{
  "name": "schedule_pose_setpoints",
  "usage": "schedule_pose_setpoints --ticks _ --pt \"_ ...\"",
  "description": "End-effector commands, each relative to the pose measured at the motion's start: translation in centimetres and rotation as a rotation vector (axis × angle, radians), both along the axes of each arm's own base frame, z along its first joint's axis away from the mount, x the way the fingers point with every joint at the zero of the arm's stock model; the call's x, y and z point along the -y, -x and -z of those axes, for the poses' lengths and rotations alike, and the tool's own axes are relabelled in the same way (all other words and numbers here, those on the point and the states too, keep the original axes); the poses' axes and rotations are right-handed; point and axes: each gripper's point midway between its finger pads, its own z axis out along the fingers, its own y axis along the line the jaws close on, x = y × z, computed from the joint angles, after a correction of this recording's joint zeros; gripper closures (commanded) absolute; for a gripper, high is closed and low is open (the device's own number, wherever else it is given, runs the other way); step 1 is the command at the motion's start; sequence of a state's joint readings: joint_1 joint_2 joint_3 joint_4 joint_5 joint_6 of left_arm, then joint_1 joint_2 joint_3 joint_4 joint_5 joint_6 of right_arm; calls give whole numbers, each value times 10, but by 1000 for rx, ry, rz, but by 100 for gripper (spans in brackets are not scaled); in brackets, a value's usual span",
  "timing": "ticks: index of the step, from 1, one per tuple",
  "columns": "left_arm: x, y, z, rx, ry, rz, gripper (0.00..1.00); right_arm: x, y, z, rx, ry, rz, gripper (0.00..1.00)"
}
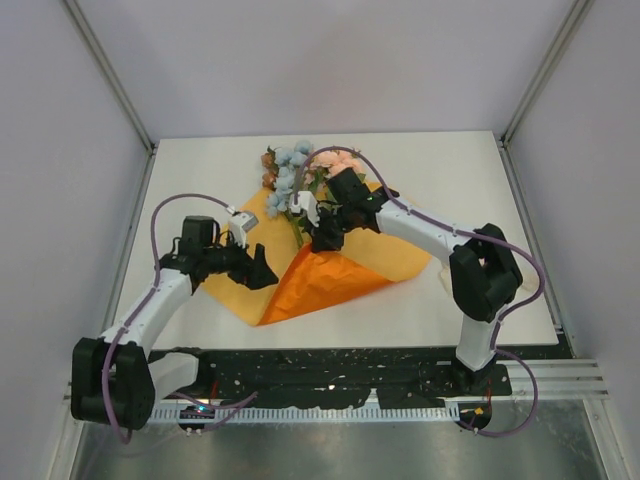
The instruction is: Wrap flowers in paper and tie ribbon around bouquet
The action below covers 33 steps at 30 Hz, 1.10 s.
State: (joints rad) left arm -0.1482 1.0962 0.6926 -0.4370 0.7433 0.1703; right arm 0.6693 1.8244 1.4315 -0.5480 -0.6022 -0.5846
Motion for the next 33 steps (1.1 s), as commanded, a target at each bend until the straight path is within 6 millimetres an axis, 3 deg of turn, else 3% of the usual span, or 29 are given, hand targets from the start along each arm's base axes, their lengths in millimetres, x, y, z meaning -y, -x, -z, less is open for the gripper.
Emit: schedule_pose_setpoints --ticks 1,8,11,17,22,31,33 --pt "16 -24 5 -208 207 -236 12 -13 -27 -4 72 -3 53 95" --pt "29 -35 40 -353 186 -247 15 3 -33 19 72 83 100 94" --pt "36 -36 41 -382 196 -198 26 11 -33 30 64 115 124 94" --pt "42 -36 47 -431 184 -151 32 19 -33 46 11 159 195 94" --pt "47 -32 54 -501 146 -120 26 29 -34 56 -22 192 259 95" --pt "45 -22 85 -604 33 -143 36 20 -34 57 -46 133 283 95" --pt "45 -24 86 -619 25 -141 44 18 -38 60 -38 127 292 95"
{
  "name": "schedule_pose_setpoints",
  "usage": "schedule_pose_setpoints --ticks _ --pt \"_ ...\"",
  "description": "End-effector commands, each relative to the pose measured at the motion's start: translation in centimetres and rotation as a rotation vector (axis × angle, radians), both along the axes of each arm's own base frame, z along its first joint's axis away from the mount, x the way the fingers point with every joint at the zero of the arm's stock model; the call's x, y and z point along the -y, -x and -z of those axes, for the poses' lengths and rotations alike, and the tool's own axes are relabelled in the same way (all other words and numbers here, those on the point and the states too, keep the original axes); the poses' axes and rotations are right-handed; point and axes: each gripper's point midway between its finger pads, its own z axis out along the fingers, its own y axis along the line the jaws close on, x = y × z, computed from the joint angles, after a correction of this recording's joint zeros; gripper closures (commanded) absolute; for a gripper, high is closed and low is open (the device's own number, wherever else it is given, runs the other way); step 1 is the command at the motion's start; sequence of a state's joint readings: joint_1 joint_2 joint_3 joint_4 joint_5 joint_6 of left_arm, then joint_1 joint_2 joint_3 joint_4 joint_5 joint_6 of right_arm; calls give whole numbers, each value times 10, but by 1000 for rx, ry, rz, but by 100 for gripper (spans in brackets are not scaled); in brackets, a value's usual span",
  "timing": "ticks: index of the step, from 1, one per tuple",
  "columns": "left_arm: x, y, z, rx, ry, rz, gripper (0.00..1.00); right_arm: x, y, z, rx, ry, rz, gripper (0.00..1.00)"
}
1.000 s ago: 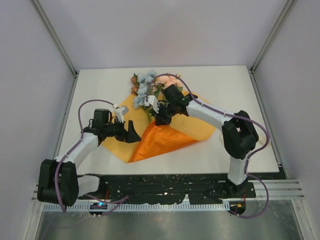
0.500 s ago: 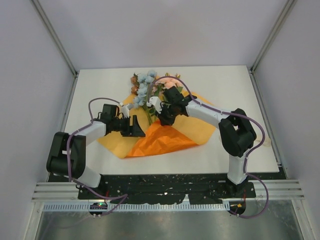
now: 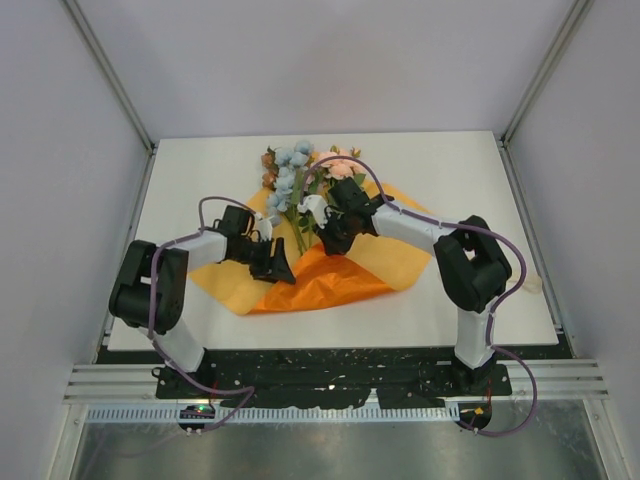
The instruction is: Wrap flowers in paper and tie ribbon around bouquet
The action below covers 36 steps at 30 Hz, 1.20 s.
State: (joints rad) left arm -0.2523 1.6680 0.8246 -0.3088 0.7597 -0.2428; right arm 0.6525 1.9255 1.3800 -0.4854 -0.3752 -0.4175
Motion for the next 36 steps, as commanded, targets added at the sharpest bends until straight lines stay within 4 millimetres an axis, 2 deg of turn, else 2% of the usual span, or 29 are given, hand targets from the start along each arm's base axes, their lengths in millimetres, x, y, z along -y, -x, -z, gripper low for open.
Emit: schedule_pose_setpoints --ticks 1,4,5,7,8,9,10,11,12,13,14,15,16,17,18,19,23,26,30,32,33,36 --pt "-1 -7 0 -17 -20 18 56 -11 -12 -4 35 -53 28 95" --pt "0 -10 3 -43 -22 27 100 -10 -15 -2 35 -46 44 95" --pt "-2 -11 7 -56 -40 22 100 -10 -18 -3 36 -47 55 94" --pt "-3 -13 10 -69 -62 23 100 -6 -20 -12 19 -48 77 73" --pt "-4 -14 12 -75 -76 21 100 4 -20 -16 -18 -43 115 55" --pt "-6 -16 14 -81 -87 15 100 5 -20 -25 -49 -68 136 49" --pt "-7 -17 16 -82 -97 13 100 20 -22 -30 -84 -65 177 38" --pt "-8 -18 17 -85 -105 10 100 25 -22 -38 -131 -98 198 34" --pt "-10 -20 19 -84 -119 3 100 43 -21 -41 -184 -100 241 26" --pt "-9 -22 20 -87 -121 4 100 55 -13 -44 -271 -127 255 24" --pt "-9 -22 20 -89 -125 7 100 59 -4 -47 -333 -154 241 23" --pt "-10 -24 22 -93 -134 6 100 75 6 -39 -394 -130 252 22" --pt "-10 -26 22 -93 -138 6 100 80 16 -36 -436 -124 239 22" --pt "-11 -26 24 -99 -146 9 100 92 31 -26 -496 -100 233 23" --pt "-11 -28 25 -99 -153 16 100 94 37 -23 -526 -105 231 23" --pt "-13 -28 27 -110 -164 17 100 103 51 -11 -589 -93 248 23" --pt "-16 -31 27 -122 -190 30 100 104 84 6 -753 -118 273 24" --pt "-19 -36 27 -116 -220 37 100 103 93 13 -793 -133 311 25" --pt "-26 -44 28 -123 -271 29 100 102 87 18 -760 -140 353 28" --pt "-27 -47 28 -121 -284 31 100 101 85 21 -761 -153 378 40" --pt "-29 -48 29 -126 -288 28 100 101 86 22 -765 -151 382 42" --pt "-28 -47 29 -125 -285 26 100 108 79 21 -722 -124 405 40"
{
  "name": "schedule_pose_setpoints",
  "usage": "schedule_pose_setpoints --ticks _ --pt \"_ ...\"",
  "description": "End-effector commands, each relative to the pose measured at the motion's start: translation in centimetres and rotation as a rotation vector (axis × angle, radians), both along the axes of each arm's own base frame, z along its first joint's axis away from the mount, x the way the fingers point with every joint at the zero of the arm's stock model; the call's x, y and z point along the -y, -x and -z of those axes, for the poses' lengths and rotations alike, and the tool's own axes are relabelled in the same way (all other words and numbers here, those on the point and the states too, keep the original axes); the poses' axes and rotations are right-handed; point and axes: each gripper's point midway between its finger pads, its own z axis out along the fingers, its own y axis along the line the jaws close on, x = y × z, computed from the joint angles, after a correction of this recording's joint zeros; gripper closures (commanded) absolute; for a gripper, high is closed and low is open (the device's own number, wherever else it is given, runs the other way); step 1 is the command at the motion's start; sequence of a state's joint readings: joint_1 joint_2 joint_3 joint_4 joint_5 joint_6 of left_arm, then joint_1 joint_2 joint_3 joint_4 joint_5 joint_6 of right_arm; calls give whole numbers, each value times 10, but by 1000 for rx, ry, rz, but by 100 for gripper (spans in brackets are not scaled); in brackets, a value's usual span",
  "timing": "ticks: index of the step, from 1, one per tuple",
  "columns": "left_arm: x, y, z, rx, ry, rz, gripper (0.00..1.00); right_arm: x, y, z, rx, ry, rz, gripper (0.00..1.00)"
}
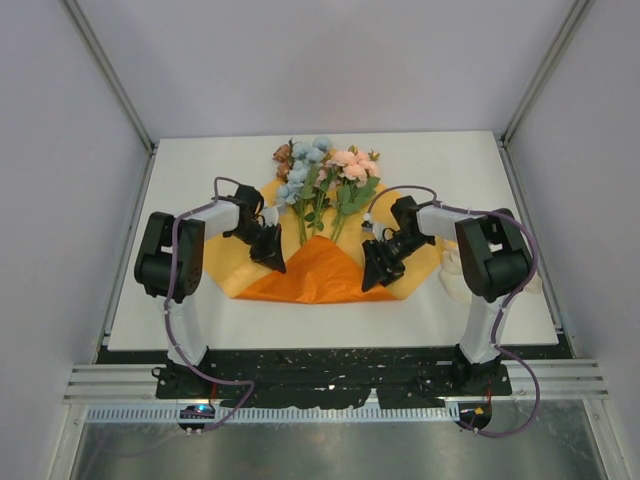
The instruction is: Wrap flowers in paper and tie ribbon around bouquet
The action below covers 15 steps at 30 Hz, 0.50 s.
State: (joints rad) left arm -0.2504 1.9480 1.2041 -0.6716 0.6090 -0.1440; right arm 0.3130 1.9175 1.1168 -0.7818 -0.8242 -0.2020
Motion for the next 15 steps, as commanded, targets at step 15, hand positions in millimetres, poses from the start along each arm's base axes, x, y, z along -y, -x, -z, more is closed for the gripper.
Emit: schedule_pose_setpoints --ticks 15 --pt "-18 -2 13 23 -89 -11 100 -64 -2 -121 354 -260 30 35"
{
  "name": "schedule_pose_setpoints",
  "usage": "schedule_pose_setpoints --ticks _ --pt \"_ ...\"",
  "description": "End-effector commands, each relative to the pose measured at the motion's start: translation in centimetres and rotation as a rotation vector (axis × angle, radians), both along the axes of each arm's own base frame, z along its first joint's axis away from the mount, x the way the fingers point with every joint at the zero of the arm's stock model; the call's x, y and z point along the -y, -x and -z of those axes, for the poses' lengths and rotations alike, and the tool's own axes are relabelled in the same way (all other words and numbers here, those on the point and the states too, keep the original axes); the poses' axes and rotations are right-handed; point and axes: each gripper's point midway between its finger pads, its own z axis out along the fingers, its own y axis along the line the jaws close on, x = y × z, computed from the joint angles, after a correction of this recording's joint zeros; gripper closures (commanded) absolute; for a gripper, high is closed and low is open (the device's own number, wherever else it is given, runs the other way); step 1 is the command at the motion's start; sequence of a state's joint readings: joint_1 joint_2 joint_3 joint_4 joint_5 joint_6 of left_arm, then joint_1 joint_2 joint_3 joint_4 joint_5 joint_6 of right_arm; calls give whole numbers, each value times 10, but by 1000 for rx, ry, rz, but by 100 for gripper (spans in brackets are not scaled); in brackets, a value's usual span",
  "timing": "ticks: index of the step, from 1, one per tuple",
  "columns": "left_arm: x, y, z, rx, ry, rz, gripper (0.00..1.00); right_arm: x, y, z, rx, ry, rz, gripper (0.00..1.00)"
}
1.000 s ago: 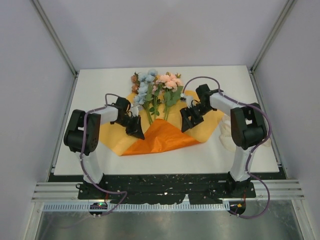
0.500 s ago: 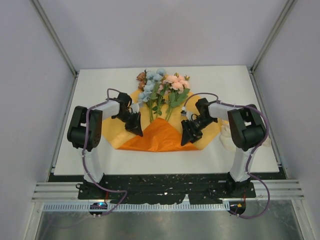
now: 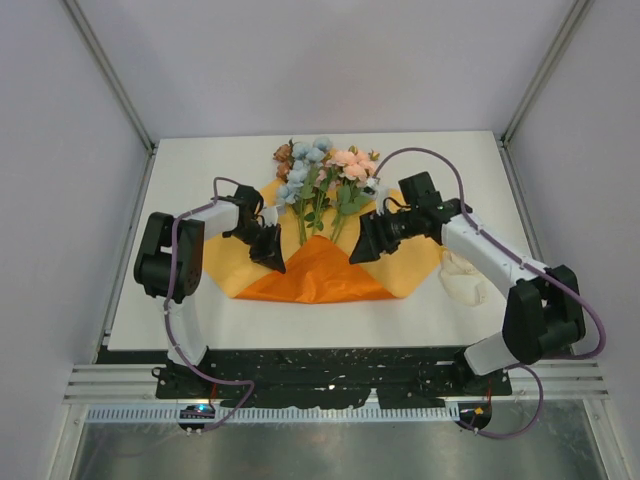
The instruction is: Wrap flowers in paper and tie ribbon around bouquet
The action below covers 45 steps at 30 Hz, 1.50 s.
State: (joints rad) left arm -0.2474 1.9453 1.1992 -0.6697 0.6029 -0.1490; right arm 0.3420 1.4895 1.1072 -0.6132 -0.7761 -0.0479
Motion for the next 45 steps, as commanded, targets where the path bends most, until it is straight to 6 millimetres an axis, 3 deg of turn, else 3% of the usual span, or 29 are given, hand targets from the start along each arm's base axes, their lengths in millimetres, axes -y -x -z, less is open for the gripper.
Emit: schedule_pose_setpoints --ticks 1,4,11,19,21,24,25,28,30,32,34,39,45 --pt "-16 -1 13 21 -85 -4 100 -51 37 2 -106 -120 -108 37" --pt "-17 -1 13 20 -89 -7 100 -63 52 35 -208 -117 -119 47" --pt "-18 -1 11 32 -93 -9 100 -59 54 103 -362 -62 -28 44" --pt "-20 -1 2 69 -67 -31 99 -33 55 145 -519 -26 112 43" --pt "-26 -10 -18 132 21 -104 77 -30 55 150 -547 -24 125 42" --pt "-44 -26 -75 318 201 -252 43 -29 54 155 -567 -15 139 42" --pt "-47 -24 -92 368 249 -275 31 -28 53 157 -574 -15 143 42" --pt "-53 -5 -140 497 328 -296 23 -29 52 158 -578 -16 150 41" --pt "-40 18 -152 484 422 -312 23 -29 52 158 -580 -16 159 41" --pt "-20 44 -151 398 522 -366 23 -30 51 159 -580 -17 163 40" --pt "2 67 -122 329 568 -388 23 -29 52 162 -589 -12 171 39" --pt "34 75 -104 378 529 -358 13 -28 52 167 -596 6 169 38" --pt "42 64 -67 191 411 -390 12 -26 52 171 -606 18 177 36"
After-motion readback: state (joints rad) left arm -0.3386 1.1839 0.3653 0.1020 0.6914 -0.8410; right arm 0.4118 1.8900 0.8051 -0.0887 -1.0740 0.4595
